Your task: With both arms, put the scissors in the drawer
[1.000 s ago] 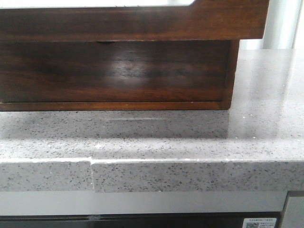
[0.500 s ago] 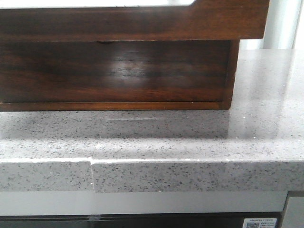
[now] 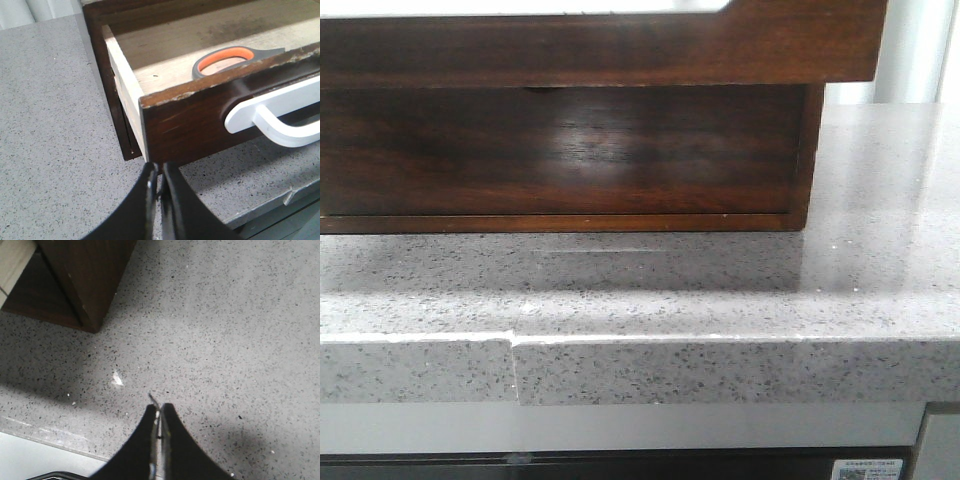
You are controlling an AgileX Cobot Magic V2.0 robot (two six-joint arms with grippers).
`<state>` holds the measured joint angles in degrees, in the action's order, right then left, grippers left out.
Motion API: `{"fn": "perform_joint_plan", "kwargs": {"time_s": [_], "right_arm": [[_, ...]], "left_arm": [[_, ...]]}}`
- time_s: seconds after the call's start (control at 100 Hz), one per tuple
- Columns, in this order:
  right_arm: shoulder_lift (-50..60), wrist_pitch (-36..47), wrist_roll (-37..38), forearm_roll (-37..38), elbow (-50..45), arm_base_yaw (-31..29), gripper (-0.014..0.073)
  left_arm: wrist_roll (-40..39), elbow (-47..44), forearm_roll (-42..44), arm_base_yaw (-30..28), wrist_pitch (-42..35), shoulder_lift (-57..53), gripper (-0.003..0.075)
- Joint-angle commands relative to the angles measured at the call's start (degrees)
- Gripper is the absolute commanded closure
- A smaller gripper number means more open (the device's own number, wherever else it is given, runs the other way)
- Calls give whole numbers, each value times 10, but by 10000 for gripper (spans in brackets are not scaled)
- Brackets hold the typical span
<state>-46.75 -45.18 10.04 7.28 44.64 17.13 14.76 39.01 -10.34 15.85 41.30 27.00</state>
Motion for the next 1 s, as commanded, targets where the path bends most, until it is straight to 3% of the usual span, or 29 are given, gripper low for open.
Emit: {"fn": "perform_joint_plan", "kwargs": {"time_s": [0.0,0.23,0.51,0.75,0.99], "right_arm": [[6,29,-2,14,13,-3,662],[6,28,-2,14,13,-3,662],[6,28,-2,14,13,-3,662],[6,28,-2,14,13,-3,662],[6,26,-2,14,13,-3,662]], "left_arm": [[-3,20,-11,5,-37,3,741],[-3,-5,-3,-24,-54,-30,741],[-72,-235,44,-113,-276,-193,741],[-100,-405,48,-139,-413,-291,741],[-100,-408,48,-139,-389,-290,741]]}}
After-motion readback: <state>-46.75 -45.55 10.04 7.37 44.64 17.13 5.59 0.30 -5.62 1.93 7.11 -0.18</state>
